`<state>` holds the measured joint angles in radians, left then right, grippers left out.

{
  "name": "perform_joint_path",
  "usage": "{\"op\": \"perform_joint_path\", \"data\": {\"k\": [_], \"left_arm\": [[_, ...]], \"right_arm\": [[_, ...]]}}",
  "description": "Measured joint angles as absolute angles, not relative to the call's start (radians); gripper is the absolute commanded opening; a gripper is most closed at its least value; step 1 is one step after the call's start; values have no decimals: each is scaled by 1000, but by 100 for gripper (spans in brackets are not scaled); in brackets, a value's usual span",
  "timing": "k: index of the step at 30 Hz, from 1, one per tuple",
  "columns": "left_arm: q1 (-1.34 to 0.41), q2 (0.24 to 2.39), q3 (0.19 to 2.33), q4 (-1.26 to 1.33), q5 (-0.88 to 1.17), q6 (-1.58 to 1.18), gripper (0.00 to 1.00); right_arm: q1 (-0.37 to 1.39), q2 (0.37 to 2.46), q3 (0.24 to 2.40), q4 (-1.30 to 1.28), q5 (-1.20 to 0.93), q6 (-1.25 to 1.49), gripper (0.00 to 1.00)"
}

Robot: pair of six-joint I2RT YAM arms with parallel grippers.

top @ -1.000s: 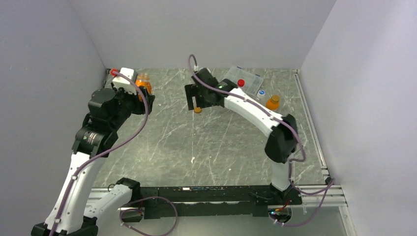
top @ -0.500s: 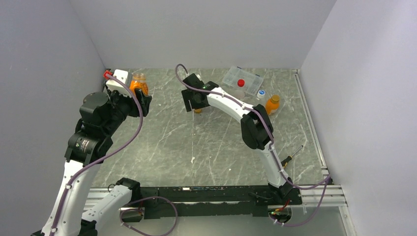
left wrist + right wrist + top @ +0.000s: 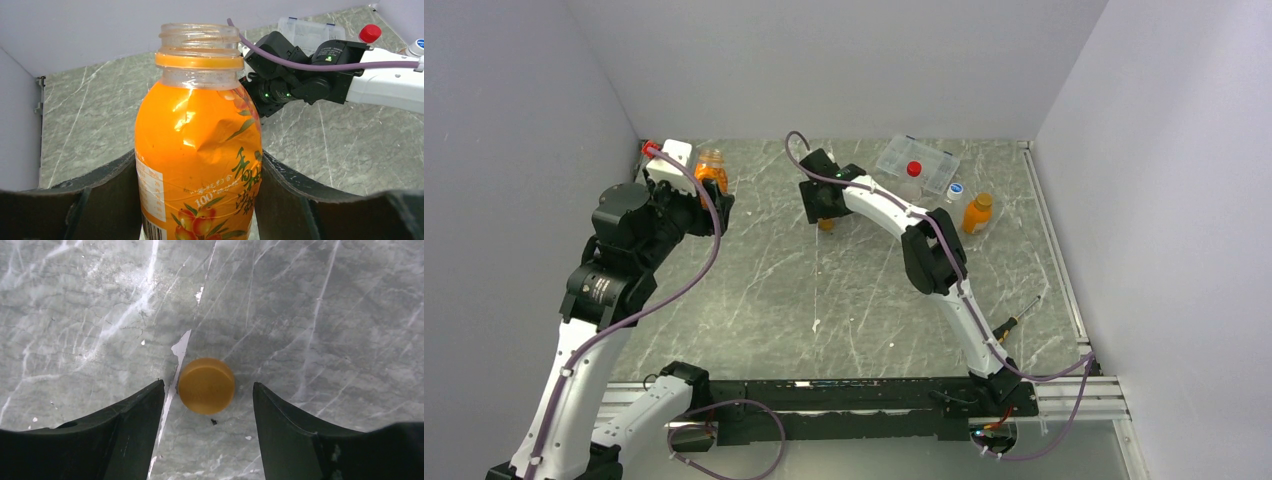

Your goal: Screw on the bottle caps

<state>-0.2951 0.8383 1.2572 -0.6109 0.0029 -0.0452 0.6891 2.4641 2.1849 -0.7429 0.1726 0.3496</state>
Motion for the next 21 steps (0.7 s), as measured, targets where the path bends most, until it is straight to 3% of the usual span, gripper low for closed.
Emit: {"op": "perform_joint_path", "data": {"k": [5,16,21], "left_arm": [[-295,844,1257,-611,11,-40,36],[-295,855,1257,-611,30,-37,34],[-295,860,1257,-611,39,-37,32]], "right_arm": [[689,2489,2193,-745,169,347,60],[689,2489,2200,-747,154,348,57],[689,2491,2200,-748,149,348,46]]}}
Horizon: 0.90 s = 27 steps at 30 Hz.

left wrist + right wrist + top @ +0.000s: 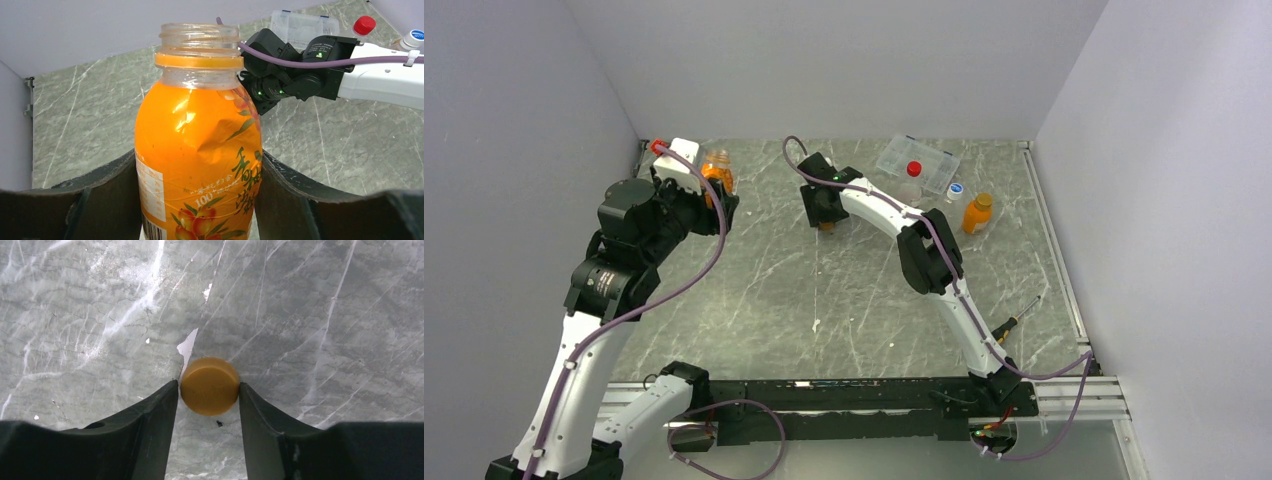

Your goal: Screw on the bottle caps

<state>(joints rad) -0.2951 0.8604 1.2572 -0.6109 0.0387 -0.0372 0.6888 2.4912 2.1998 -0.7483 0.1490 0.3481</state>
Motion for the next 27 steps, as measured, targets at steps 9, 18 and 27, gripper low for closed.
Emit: {"op": "perform_joint_path", "data": {"k": [9,18,27], "left_arm": [[-295,878,1257,-611,107,-19,27],[-295,934,1230,-609,376,72,28],[-295,992,1185,-562,770,112,26]], "right_arm": [[689,2491,2200,-753,139,351,23],[685,2365,2204,-851,71,351,21],[575,1761,1951,-809,-102,397,21]]}}
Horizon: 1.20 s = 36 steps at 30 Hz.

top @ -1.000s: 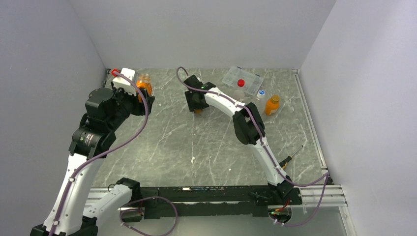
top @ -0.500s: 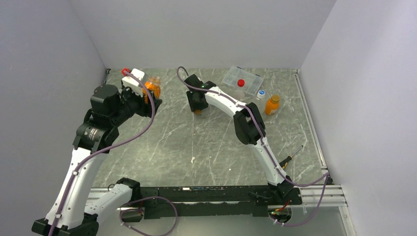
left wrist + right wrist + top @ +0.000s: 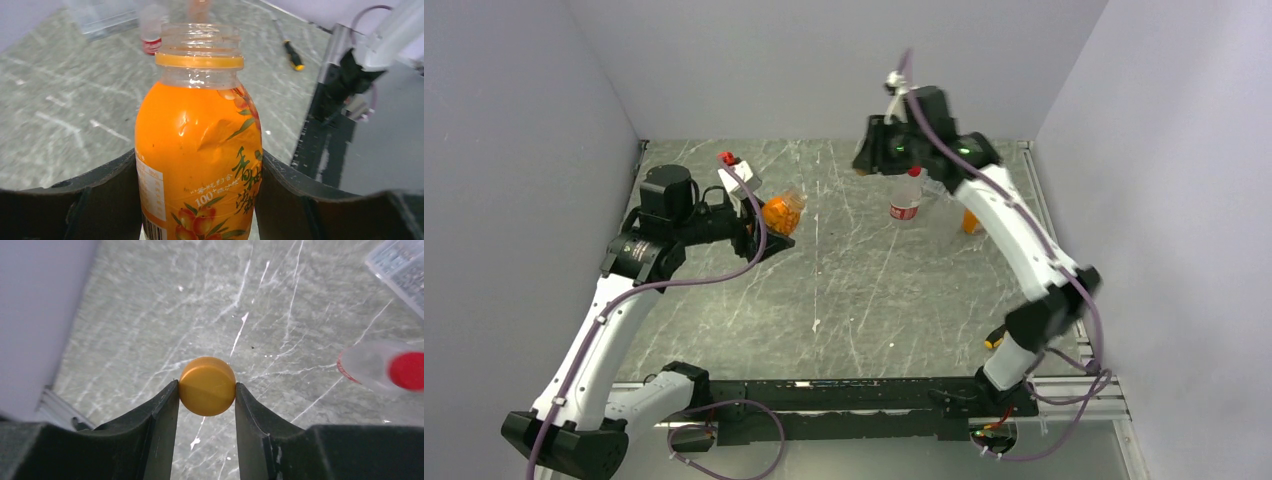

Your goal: Screw on the bottle caps

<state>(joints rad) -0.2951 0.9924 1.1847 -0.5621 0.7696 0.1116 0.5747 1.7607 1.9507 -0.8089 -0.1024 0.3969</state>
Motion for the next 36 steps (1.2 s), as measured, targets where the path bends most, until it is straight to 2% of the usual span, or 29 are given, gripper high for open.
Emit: {"op": "perform_joint_path", "data": {"k": [6,13,18,26,36], "left_arm": [[-310,1021,1177,-537,978,130,24],[-400,1090,1171,-544,1092,169,21],[-430,1118,1155,-517,1139,168,14],[-439,1121,1145,-448,1193,153,10],[-456,1144,1143,-430,1207,145,0]], "right_arm": [[447,1440,1707,-721,-332,412,22],[439,1271,1465,-574,-697,449,22],[439,1200,1342,-433,-872,522,22],[452,1163,1260,-243,-997,624,22],[534,1205,1265,-217,-995,623,21]]}}
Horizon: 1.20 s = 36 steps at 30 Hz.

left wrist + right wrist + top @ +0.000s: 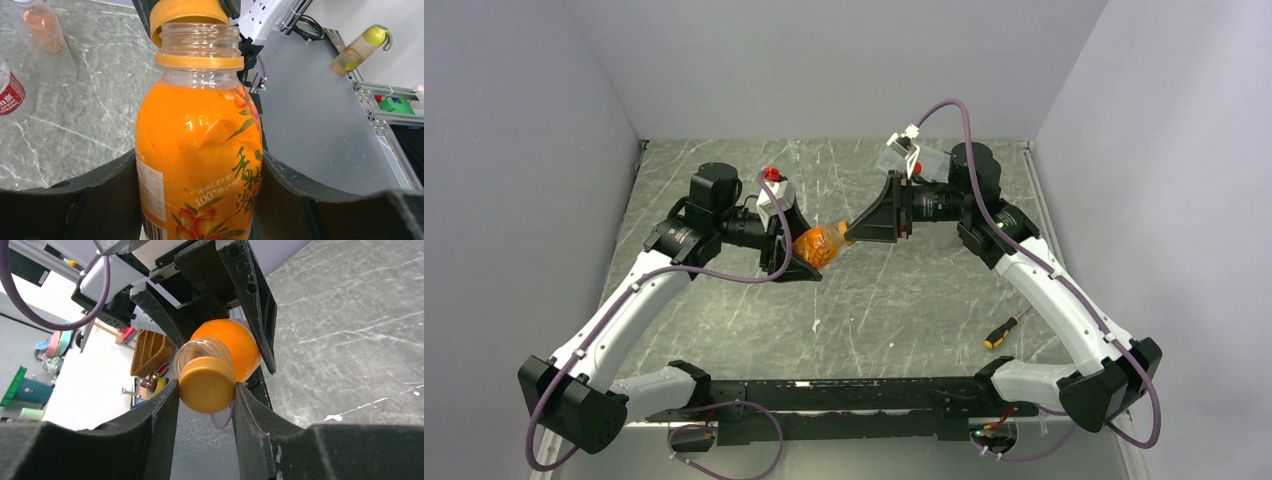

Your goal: Screw on the bottle caps

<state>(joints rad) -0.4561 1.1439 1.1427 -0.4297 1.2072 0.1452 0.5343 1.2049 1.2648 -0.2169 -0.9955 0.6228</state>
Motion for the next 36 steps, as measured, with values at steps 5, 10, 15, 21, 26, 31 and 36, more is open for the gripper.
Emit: {"op": "perform_joint_path", "data": {"k": [5,10,15,21,26,31,36], "left_arm": [[-459,1144,1136,-423,1207,142,0],[-471,1145,1136,-432,1208,146,0],[-483,1145,1137,-450,1207,164,0],[-492,1150,1137,-514,1206,190,0],[-499,1156,1137,-544,1181,193,0],[-503,1152,1134,-534,1127,179,0],[-509,1116,1096,-458,1068,140,0]], "right_arm": [[549,1213,1296,-250,-978,593,21],[566,1219,1338,-305,-968,545,20],[581,1248,1400,-415,-957,467,20],[616,1279,1478,-565,-911,366,19],[640,1284,1499,-630,-851,317,18],[645,1283,1501,-643,-799,305,17],[649,1283,1501,-641,-770,306,16]]}}
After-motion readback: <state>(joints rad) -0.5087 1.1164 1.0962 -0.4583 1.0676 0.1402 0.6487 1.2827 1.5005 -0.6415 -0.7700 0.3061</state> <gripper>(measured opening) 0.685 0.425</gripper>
